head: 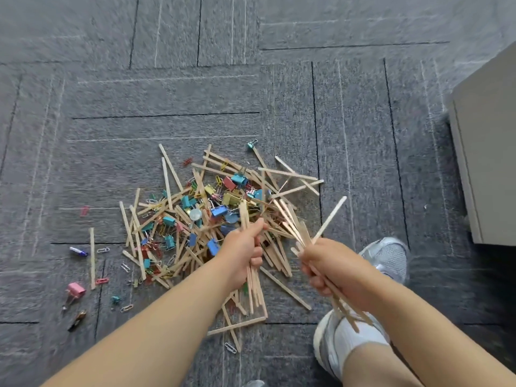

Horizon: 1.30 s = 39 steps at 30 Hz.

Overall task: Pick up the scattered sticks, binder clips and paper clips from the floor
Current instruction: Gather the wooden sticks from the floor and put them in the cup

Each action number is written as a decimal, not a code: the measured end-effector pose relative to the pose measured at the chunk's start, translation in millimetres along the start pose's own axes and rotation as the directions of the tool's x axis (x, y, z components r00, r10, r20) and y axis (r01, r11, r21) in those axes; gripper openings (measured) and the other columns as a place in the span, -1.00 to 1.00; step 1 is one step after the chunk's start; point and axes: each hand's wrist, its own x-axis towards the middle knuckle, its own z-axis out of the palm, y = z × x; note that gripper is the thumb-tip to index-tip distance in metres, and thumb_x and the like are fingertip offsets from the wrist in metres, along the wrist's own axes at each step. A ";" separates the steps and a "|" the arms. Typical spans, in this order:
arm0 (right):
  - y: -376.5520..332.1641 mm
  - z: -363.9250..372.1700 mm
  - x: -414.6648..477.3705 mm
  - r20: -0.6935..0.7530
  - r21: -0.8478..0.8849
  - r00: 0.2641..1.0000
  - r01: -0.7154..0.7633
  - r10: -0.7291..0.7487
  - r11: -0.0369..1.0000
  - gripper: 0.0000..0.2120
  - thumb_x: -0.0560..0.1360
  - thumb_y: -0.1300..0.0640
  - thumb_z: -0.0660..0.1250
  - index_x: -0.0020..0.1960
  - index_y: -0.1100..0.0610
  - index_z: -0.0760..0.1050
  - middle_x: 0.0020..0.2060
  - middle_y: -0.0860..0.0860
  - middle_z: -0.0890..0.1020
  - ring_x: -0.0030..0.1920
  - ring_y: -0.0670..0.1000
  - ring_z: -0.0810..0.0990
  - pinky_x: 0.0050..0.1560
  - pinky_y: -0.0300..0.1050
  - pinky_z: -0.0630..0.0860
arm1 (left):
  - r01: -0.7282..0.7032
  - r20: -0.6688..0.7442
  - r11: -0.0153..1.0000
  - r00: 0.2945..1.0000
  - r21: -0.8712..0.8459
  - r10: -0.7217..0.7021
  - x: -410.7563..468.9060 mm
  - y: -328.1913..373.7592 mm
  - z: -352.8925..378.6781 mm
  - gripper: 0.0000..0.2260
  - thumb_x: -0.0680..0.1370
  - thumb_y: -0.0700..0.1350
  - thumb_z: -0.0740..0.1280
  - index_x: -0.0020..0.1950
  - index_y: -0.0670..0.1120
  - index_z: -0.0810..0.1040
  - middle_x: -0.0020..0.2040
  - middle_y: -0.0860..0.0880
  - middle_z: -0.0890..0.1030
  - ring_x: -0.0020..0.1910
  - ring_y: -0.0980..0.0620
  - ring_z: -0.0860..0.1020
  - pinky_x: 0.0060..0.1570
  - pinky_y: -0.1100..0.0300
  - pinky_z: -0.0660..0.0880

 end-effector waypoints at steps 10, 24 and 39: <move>10.8 -24.3 18.1 0.158 0.058 0.976 0.139 -0.146 0.989 -0.86 0.59 0.20 0.18 -0.07 0.23 0.47 -0.36 0.04 0.57 -0.41 -0.02 0.50 -0.37 -0.17 0.48 | 0.029 0.226 0.999 0.974 0.015 -0.032 14.6 -5.5 40.0 -0.52 0.49 0.16 0.32 0.23 -0.17 0.51 -0.36 0.07 0.46 -0.54 0.19 0.20 -0.60 0.39 0.18; 20.9 -18.3 38.7 0.014 0.282 0.997 0.071 -0.079 0.957 -0.83 0.60 0.19 0.14 -0.12 0.17 0.44 -0.47 -0.03 0.42 -0.51 -0.07 0.31 -0.45 -0.22 0.26 | 0.097 0.302 0.995 0.949 -0.027 -0.084 19.6 -11.2 35.5 -0.56 0.45 0.17 0.33 0.11 -0.15 0.53 -0.30 0.03 0.48 -0.55 0.21 0.26 -0.62 0.43 0.22; 1.0 -3.3 35.1 0.298 0.050 0.950 -0.115 0.095 0.992 -0.78 0.61 0.01 0.17 -0.07 0.10 0.49 -0.44 -0.02 0.43 -0.56 -0.12 0.25 -0.59 -0.30 0.13 | 0.081 0.270 0.981 0.955 0.176 -0.127 19.7 3.2 26.4 -0.86 0.53 -0.08 0.33 0.02 -0.09 0.63 -0.25 0.03 0.64 -0.52 0.16 0.35 -0.61 0.38 0.22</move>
